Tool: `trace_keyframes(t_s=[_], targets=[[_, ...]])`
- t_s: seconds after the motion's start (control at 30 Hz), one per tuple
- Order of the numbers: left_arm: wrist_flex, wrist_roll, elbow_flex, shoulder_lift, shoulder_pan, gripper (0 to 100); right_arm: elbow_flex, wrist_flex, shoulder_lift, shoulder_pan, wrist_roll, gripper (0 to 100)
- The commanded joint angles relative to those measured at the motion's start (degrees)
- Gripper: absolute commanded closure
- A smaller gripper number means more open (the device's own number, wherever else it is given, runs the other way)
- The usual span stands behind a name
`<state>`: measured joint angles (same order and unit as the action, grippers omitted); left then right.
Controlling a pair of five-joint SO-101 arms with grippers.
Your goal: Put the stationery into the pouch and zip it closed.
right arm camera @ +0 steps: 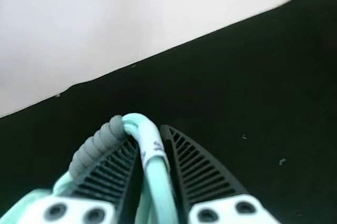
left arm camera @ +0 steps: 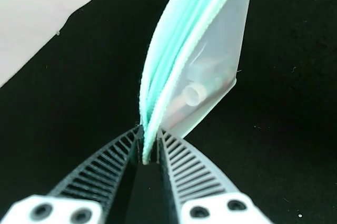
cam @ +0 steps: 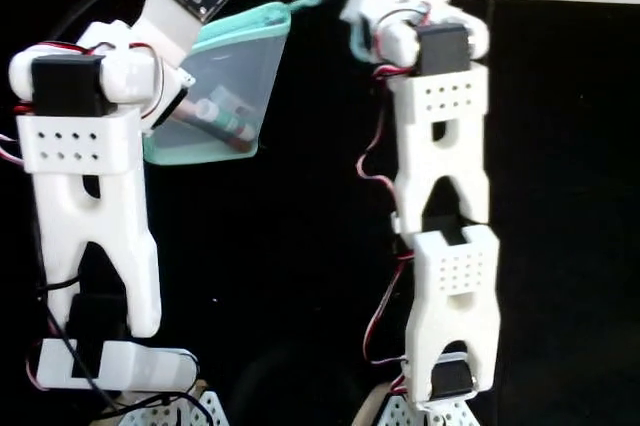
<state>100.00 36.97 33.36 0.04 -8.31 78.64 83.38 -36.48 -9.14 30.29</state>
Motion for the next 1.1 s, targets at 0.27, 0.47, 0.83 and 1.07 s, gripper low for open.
trace_keyframes(t_s=[0.27, 0.47, 0.83, 1.07], targets=[[0.88, -0.53, -0.84, -0.13, -0.84, 99, 1.63, -1.8, 0.57, 11.65, 0.88, 99.3], [0.88, -0.53, -0.84, -0.13, -0.84, 99, 1.54, -1.8, 0.48, 14.29, 0.88, 99.3], [0.88, -0.53, -0.84, -0.13, -0.84, 99, 2.07, -1.19, -4.35, 17.54, 0.88, 99.3], [0.88, -0.53, -0.84, -0.13, -0.84, 99, 1.98, -1.1, -4.53, 14.73, 0.53, 98.9]])
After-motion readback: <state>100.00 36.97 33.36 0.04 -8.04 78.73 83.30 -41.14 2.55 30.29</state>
